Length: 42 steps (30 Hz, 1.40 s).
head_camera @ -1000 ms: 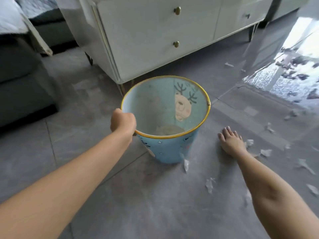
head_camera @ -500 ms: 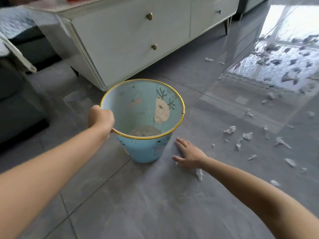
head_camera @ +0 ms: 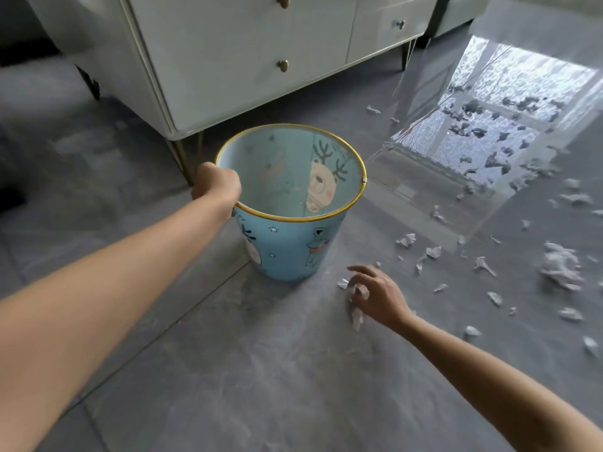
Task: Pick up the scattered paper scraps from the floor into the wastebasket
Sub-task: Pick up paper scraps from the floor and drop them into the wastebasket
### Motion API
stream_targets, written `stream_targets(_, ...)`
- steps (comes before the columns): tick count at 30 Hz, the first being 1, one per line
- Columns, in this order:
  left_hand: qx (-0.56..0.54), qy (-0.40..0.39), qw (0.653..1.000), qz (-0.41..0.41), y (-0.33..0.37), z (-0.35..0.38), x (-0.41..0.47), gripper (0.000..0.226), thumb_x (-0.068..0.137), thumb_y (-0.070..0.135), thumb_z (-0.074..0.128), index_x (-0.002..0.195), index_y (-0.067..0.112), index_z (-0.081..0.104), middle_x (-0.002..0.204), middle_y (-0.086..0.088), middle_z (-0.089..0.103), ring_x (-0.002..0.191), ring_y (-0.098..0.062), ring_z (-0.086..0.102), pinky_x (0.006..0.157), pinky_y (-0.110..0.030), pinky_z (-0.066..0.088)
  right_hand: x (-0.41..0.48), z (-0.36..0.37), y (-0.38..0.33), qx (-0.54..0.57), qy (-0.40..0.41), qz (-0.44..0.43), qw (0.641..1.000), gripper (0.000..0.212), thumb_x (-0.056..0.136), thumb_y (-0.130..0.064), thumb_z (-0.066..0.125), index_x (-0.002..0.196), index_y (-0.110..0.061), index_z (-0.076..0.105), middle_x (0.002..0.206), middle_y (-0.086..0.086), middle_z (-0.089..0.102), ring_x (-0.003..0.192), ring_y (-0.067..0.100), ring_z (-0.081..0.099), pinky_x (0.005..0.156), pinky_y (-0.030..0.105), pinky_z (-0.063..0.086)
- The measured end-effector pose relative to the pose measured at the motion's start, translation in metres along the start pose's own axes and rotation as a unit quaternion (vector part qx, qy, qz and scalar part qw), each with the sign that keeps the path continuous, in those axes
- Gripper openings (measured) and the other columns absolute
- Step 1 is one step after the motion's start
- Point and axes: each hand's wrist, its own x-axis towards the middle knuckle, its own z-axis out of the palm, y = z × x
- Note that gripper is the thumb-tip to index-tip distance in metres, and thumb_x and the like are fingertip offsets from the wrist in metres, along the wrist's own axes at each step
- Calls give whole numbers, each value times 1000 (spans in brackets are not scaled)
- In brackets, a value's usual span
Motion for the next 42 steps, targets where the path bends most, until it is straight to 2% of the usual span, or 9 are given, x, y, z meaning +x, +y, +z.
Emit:
stream_targets(3, 20, -21, 999, 22, 6, 10, 0, 40, 90, 8, 37, 127, -1, 49, 129, -19, 54, 110, -41, 58, 87, -50, 55, 8, -9, 21, 13, 40, 138, 989, 28, 80, -14, 61, 108, -19, 63, 137, 4, 51, 123, 24, 49, 103, 41, 41)
stream_targets(6, 37, -28, 998, 46, 9, 16, 6, 41, 89, 7, 37, 126, -1, 51, 127, -21, 56, 109, -43, 58, 83, -51, 56, 23, -11, 33, 36, -71, 274, 958, 49, 94, -26, 43, 142, -25, 33, 155, 3, 22, 143, 24, 19, 117, 39, 15)
stream_targets(15, 64, -34, 994, 84, 11, 15, 4, 40, 89, 4, 36, 125, -5, 52, 125, -24, 57, 103, -45, 61, 79, -50, 57, -39, -3, -3, -48, -168, 50, 983, 102, 70, -80, 42, 148, -21, 14, 155, -2, 21, 143, 15, 18, 116, 25, 9)
stream_targets(20, 79, -33, 992, 96, 14, 18, 4, 36, 92, 3, 37, 123, -7, 53, 124, -24, 59, 102, -43, 62, 74, -42, 54, -28, 13, -9, -185, -79, -41, 979, 83, 84, -71, 29, 142, -11, 28, 123, 10, 57, 105, 26, 60, 87, 33, 50)
stream_targets(24, 93, -21, 990, 106, 15, 20, 4, 37, 94, 4, 37, 126, -9, 51, 132, -24, 55, 118, -40, 54, 87, -40, 48, 3, 20, -10, -239, -85, -69, 965, 76, 87, -69, 17, 138, -16, 36, 94, 7, 58, 55, 22, 58, 39, 29, 40)
stream_targets(29, 81, -27, 991, 104, 12, 21, 13, 37, 90, 4, 39, 122, -9, 54, 126, -27, 58, 110, -44, 59, 89, -46, 54, 14, 27, -5, -226, -39, -66, 971, 30, 88, -38, 36, 79, -15, 52, 64, -1, 55, 32, 21, 49, 27, 24, 32)
stream_targets(35, 87, -29, 989, 112, 11, 20, 13, 37, 90, 5, 38, 121, -7, 55, 125, -26, 58, 110, -44, 59, 88, -48, 54, 19, 23, 2, -122, 37, 54, 990, 36, 96, -31, 42, 65, -13, 49, 57, 3, 56, 48, 23, 52, 46, 28, 37)
stream_targets(39, 107, -28, 986, 123, 11, 21, 15, 36, 92, 5, 39, 122, -9, 53, 125, -28, 58, 111, -45, 58, 86, -45, 54, 45, -15, -26, 213, 283, 372, 858, 44, 99, -31, 38, 59, -14, 37, 57, 3, 39, 61, 21, 40, 56, 35, 22)
stream_targets(42, 114, -30, 985, 129, 14, 21, 14, 35, 92, 5, 39, 121, -9, 53, 125, -28, 58, 110, -45, 58, 83, -44, 52, 81, -67, -52, 320, 400, 304, 803, 46, 92, -49, 37, 54, -23, 35, 55, 8, 34, 56, 25, 36, 53, 42, 32)
